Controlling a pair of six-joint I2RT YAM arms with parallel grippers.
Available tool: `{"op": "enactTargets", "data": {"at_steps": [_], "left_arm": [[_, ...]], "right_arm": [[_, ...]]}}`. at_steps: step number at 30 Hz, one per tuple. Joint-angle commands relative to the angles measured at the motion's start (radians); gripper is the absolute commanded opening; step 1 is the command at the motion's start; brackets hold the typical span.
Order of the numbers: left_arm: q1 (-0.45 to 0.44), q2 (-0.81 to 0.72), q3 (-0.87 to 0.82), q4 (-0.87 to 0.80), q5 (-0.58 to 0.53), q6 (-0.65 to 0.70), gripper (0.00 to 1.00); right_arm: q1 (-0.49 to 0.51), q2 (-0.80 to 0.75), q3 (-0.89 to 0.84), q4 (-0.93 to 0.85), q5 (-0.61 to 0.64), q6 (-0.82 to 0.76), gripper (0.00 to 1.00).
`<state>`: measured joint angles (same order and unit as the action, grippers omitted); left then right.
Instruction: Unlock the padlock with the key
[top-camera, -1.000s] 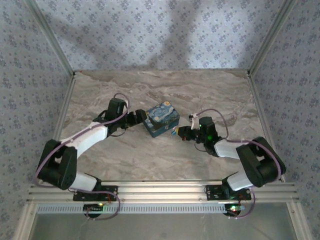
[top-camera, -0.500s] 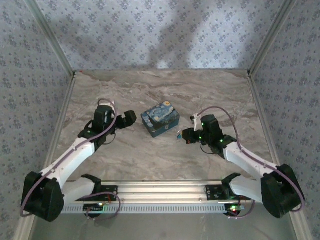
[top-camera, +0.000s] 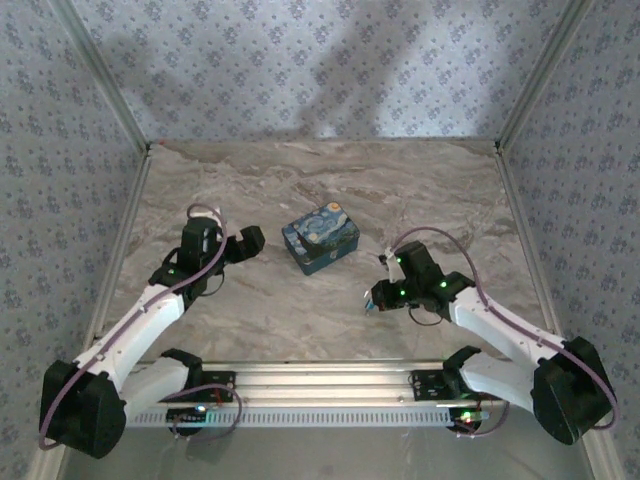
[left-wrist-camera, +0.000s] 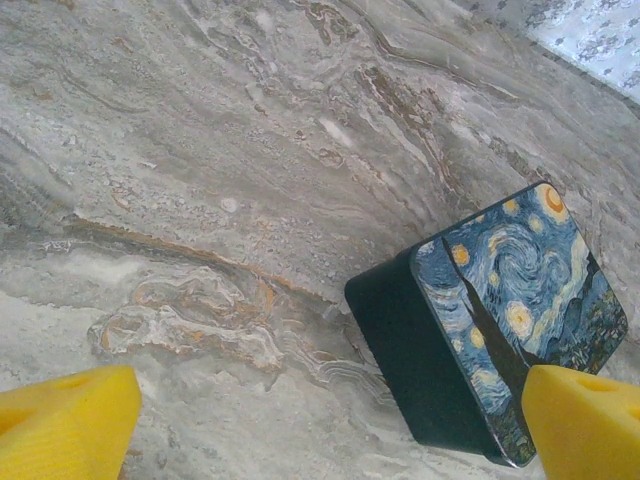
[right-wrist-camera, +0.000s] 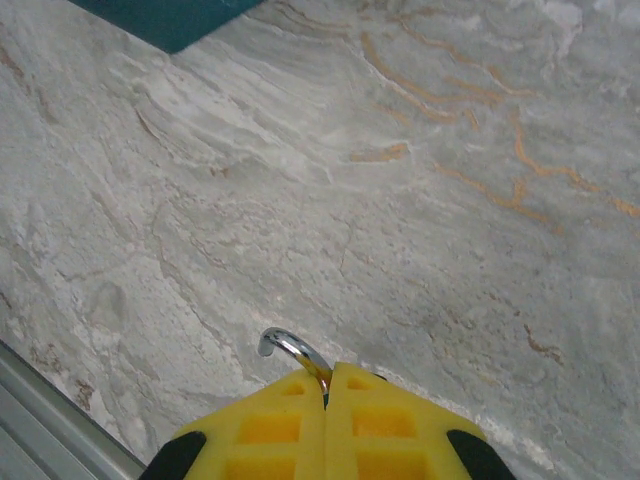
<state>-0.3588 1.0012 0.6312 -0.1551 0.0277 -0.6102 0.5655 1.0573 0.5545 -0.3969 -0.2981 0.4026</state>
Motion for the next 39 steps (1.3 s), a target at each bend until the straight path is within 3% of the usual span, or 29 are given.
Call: {"op": "enactTargets", "data": {"at_steps": [1,26,39], "left_arm": [[0.011,-0.021,-0.008,-0.011,-0.017,0.019,0.98],[0.012,-0.022,-0.006,-0.027,-0.011,0.019,0.98],[0.012,-0.044,0.011,-0.046,-0.008,0.018,0.98]], "right_arm": [[0.005,0.039,0.016,-0.031,0.001,0.002,0.00],[-0.043,0.290,0.047,0.119,-0.066,-0.044,0.00],[-0.049,0.292,0.053,0.137,-0.055,-0.043,0.16]]}}
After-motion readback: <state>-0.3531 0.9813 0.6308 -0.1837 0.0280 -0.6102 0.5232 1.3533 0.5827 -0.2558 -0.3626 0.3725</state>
